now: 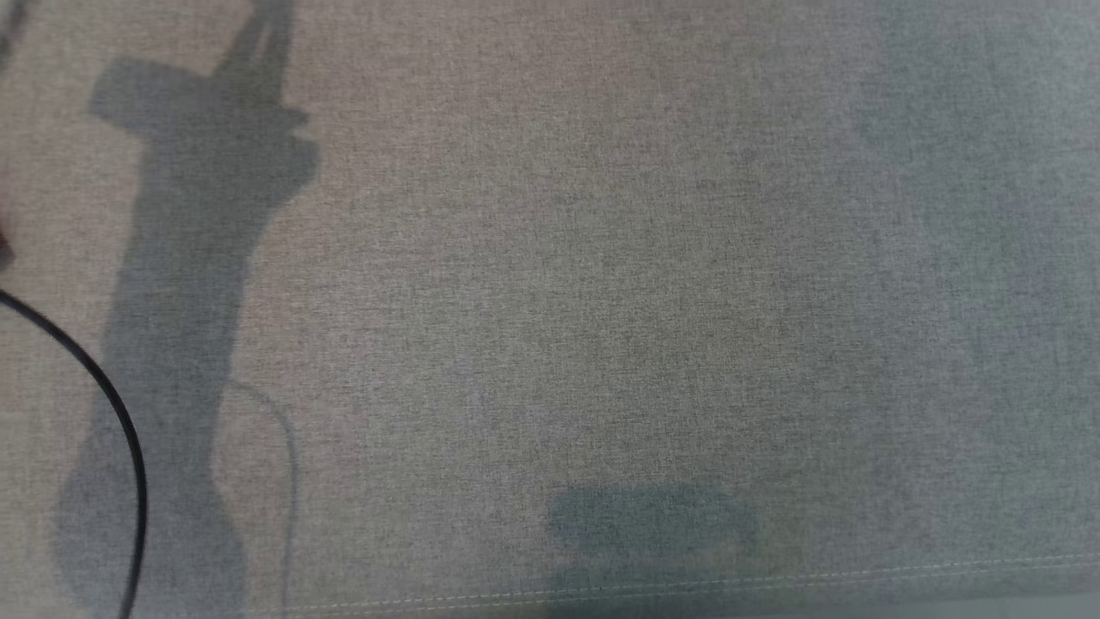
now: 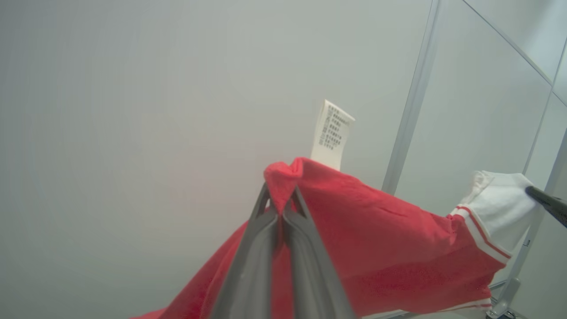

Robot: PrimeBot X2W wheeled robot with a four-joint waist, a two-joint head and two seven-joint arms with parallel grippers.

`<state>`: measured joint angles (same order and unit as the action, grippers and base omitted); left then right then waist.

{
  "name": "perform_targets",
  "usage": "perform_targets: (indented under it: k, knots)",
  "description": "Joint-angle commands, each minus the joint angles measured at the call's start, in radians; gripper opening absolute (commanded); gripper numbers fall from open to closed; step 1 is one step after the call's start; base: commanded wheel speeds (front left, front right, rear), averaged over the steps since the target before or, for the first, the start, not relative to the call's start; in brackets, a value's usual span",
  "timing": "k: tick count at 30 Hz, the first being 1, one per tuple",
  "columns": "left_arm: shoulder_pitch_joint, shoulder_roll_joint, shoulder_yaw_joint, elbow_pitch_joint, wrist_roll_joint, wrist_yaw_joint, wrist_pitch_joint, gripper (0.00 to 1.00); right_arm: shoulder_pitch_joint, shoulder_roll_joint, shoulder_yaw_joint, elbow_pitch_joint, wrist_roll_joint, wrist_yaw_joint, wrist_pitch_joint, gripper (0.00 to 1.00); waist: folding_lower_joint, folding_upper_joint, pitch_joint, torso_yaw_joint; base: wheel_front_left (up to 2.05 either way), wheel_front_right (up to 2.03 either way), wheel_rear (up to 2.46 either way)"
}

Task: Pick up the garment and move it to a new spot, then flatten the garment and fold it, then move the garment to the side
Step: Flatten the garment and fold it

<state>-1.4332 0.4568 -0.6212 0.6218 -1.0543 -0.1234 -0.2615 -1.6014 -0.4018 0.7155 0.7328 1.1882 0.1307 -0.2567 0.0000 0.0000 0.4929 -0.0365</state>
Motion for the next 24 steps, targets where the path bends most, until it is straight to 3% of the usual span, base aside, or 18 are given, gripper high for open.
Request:
perform_targets:
  k: [1,10,15,24]
  knots:
    - [0.049,0.044,0.024,-0.019,0.001,-0.007,0.000,0.00,0.062,-0.017,0.015,-0.045,0.007,0.000,0.001,0.00,0.0000,0.0000,0.006,-0.005,0.00,0.00,0.00]
    - [0.446,0.117,-0.151,-0.056,-0.087,-0.007,0.000,0.00,0.398,-0.235,0.217,-0.370,0.204,0.000,0.219,0.00,0.0000,0.0000,-0.001,0.009,0.00,0.00,0.00]
    - [0.597,0.131,-0.158,-0.068,-0.086,-0.007,0.000,0.00,0.577,-0.382,0.311,-0.487,0.337,0.000,0.389,0.00,0.0000,0.0000,-0.049,0.028,0.00,0.00,0.00]
    - [0.755,0.127,-0.122,-0.082,-0.003,-0.007,0.000,0.00,0.719,-0.442,0.356,-0.546,0.376,0.000,0.390,0.00,0.0000,0.0000,-0.117,0.041,0.00,0.00,0.00]
